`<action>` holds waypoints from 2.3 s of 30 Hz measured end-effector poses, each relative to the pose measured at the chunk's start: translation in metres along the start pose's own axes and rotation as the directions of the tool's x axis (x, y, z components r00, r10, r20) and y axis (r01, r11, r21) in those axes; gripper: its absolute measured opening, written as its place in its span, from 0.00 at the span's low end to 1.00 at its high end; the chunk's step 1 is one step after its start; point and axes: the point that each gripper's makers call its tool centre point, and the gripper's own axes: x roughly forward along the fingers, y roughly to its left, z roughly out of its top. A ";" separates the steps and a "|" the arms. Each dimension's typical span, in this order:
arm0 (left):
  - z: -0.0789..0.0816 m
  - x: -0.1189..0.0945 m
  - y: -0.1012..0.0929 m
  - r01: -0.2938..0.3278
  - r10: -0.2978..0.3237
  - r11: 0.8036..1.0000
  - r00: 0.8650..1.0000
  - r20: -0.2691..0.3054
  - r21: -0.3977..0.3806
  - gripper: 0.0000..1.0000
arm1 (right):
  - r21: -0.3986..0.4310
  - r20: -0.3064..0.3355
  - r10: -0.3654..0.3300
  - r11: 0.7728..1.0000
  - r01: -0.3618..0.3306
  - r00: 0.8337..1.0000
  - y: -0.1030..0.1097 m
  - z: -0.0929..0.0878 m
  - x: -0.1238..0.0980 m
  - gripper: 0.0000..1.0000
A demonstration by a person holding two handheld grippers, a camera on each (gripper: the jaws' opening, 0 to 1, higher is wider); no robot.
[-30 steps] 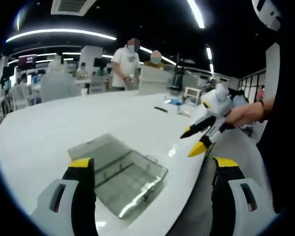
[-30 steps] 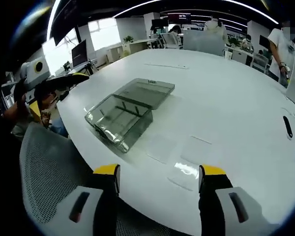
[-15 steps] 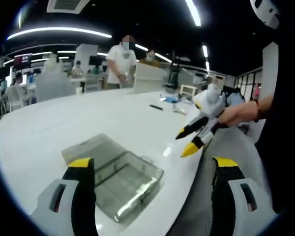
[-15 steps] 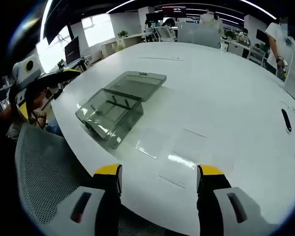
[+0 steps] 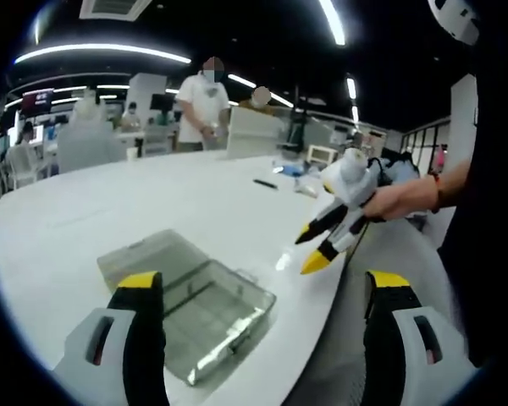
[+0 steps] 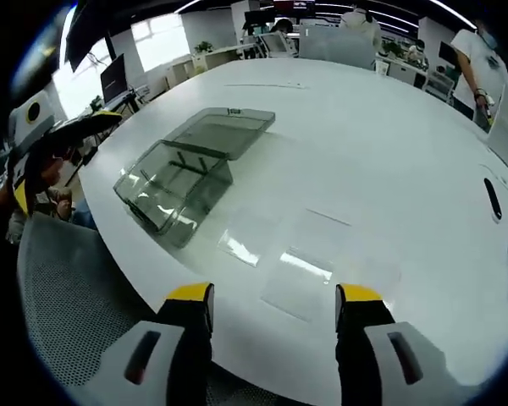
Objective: Insert the divider into the dual guide fixture by aligning both edges with the guide slots and pushing it downward to the bottom, including one-sided entry, uneven engagement, binding, and posture correction.
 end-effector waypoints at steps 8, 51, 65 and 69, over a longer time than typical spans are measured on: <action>-0.003 0.000 -0.003 0.000 0.000 1.000 1.000 -0.002 -0.009 0.97 | 0.005 -0.032 -0.011 1.000 0.011 0.999 -0.004 -0.005 0.006 0.53; -0.008 0.009 -0.015 0.022 -0.022 0.999 1.000 -0.003 -0.036 0.96 | 0.050 -0.118 -0.094 0.994 0.100 0.989 -0.022 -0.007 0.028 0.41; -0.009 0.014 -0.016 0.031 -0.030 0.998 1.000 0.007 -0.052 0.96 | 0.047 -0.112 -0.145 0.987 0.151 0.983 -0.029 -0.009 0.029 0.39; -0.008 0.015 -0.018 0.035 -0.035 0.998 0.999 0.008 -0.054 0.96 | 0.028 -0.133 -0.157 0.986 0.162 0.979 -0.032 -0.015 0.024 0.38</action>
